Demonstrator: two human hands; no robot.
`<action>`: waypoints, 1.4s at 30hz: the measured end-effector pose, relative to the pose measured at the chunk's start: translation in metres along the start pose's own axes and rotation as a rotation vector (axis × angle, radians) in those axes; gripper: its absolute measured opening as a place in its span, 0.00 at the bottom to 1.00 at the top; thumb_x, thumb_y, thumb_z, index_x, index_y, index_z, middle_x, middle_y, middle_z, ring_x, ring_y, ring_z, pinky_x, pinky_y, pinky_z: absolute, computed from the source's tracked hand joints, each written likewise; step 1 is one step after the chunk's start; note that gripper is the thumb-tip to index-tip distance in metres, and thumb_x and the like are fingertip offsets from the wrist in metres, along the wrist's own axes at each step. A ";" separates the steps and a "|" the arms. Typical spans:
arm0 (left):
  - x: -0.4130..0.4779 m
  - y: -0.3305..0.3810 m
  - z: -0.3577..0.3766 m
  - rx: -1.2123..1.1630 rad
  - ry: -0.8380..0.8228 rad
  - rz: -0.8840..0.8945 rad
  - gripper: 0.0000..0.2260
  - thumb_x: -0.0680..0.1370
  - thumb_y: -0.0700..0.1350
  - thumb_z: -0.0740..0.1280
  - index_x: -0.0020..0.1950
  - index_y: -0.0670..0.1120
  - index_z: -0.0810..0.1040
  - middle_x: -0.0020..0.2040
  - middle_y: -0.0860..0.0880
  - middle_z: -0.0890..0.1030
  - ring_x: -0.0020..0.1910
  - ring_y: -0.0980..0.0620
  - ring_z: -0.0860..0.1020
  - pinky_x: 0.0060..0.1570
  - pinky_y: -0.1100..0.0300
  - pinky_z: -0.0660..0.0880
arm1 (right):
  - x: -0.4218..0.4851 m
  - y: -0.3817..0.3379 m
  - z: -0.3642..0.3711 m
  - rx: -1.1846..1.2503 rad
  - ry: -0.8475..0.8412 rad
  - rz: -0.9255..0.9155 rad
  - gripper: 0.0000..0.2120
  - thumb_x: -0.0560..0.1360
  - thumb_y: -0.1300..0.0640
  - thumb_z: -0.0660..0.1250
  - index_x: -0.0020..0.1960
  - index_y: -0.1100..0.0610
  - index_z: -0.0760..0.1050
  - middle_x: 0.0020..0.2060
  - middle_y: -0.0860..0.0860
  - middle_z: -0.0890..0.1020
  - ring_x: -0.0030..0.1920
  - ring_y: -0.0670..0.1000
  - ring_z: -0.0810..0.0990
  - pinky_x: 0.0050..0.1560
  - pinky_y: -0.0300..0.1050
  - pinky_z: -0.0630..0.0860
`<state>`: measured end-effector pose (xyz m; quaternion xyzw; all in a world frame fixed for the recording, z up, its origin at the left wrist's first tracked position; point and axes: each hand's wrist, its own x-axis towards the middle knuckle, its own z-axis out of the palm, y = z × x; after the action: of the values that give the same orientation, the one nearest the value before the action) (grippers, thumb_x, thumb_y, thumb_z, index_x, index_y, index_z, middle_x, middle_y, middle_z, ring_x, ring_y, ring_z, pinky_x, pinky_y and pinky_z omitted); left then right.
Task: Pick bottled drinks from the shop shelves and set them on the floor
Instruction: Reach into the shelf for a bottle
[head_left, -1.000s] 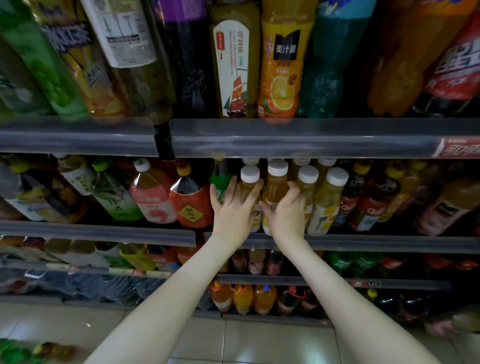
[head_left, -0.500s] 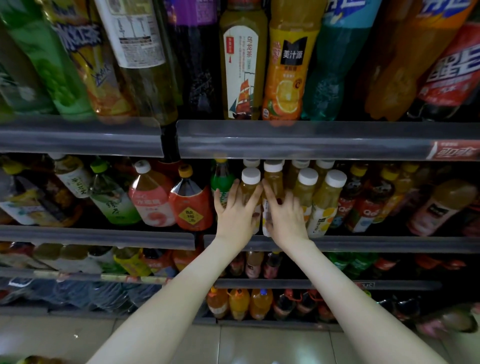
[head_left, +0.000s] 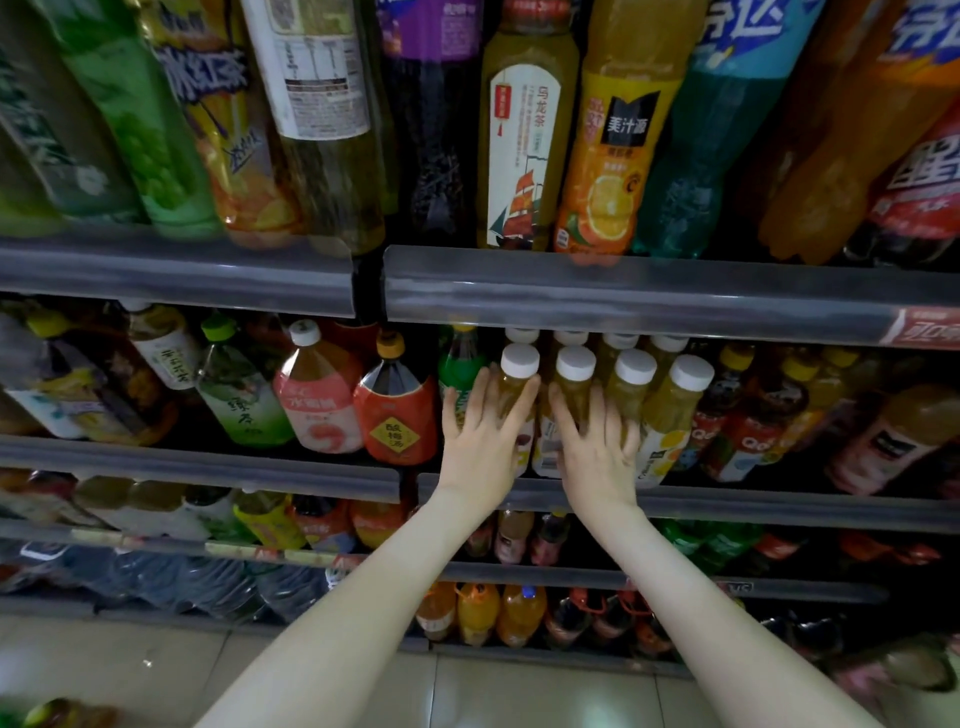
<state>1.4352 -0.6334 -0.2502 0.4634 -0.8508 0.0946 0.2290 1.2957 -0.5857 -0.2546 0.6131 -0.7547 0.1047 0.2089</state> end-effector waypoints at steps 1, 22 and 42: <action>-0.003 0.002 0.002 0.008 -0.007 -0.013 0.46 0.65 0.47 0.76 0.77 0.49 0.55 0.71 0.36 0.69 0.71 0.36 0.66 0.65 0.33 0.61 | 0.000 0.002 -0.002 0.010 0.002 0.013 0.52 0.60 0.57 0.81 0.75 0.50 0.54 0.68 0.63 0.71 0.65 0.60 0.67 0.61 0.59 0.70; -0.077 -0.034 -0.030 -0.083 -0.169 -0.426 0.32 0.76 0.43 0.66 0.78 0.47 0.57 0.77 0.37 0.55 0.76 0.38 0.55 0.72 0.40 0.53 | -0.026 -0.037 -0.025 0.483 -0.148 -0.305 0.37 0.72 0.61 0.72 0.77 0.54 0.61 0.73 0.62 0.64 0.69 0.65 0.68 0.64 0.61 0.69; -0.035 -0.150 -0.044 -0.106 -0.081 0.008 0.33 0.74 0.41 0.66 0.77 0.47 0.58 0.75 0.31 0.55 0.74 0.32 0.55 0.71 0.38 0.57 | 0.036 -0.083 -0.031 0.330 -0.044 0.159 0.27 0.74 0.63 0.68 0.72 0.55 0.68 0.72 0.65 0.58 0.66 0.68 0.66 0.61 0.60 0.73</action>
<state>1.5892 -0.6743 -0.2362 0.4506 -0.8651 0.0315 0.2182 1.3763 -0.6238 -0.2195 0.5796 -0.7777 0.2298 0.0803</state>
